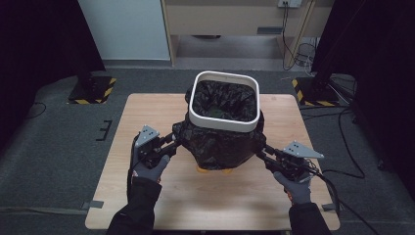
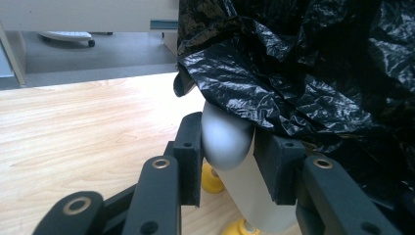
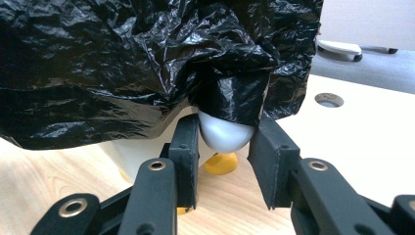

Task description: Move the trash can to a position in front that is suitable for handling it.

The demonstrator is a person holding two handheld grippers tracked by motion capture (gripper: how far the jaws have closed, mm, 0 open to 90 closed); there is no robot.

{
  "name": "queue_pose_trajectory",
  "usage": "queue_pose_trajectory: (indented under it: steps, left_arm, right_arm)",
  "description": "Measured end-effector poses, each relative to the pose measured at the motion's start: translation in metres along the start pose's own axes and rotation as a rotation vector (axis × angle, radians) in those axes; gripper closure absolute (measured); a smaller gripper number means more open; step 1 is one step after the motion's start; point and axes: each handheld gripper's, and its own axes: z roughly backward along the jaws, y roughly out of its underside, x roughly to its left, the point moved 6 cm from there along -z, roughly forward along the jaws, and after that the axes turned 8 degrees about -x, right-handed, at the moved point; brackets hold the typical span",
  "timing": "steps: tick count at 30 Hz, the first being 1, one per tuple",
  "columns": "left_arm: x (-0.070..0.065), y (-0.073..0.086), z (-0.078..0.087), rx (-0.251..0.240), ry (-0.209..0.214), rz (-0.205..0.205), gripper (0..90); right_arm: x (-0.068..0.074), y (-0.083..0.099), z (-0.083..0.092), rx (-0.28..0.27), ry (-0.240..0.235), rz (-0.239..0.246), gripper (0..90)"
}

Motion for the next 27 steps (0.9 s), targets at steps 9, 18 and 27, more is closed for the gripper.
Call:
queue_pose_trajectory:
  steps: [9,18,27]
  left_arm:
    - [0.004,0.003,0.027,-0.019,-0.014,0.017,63.7]
    - [0.004,0.012,0.036,-0.016,-0.007,0.027,63.3]
    - [0.003,0.014,0.037,-0.010,-0.006,0.002,62.5]
  right_arm:
    - [0.023,-0.003,0.005,-0.007,-0.052,0.029,64.5]
    - [0.034,0.002,0.011,0.002,-0.072,0.023,64.7]
    - [0.034,0.006,0.010,-0.003,-0.062,0.035,61.5]
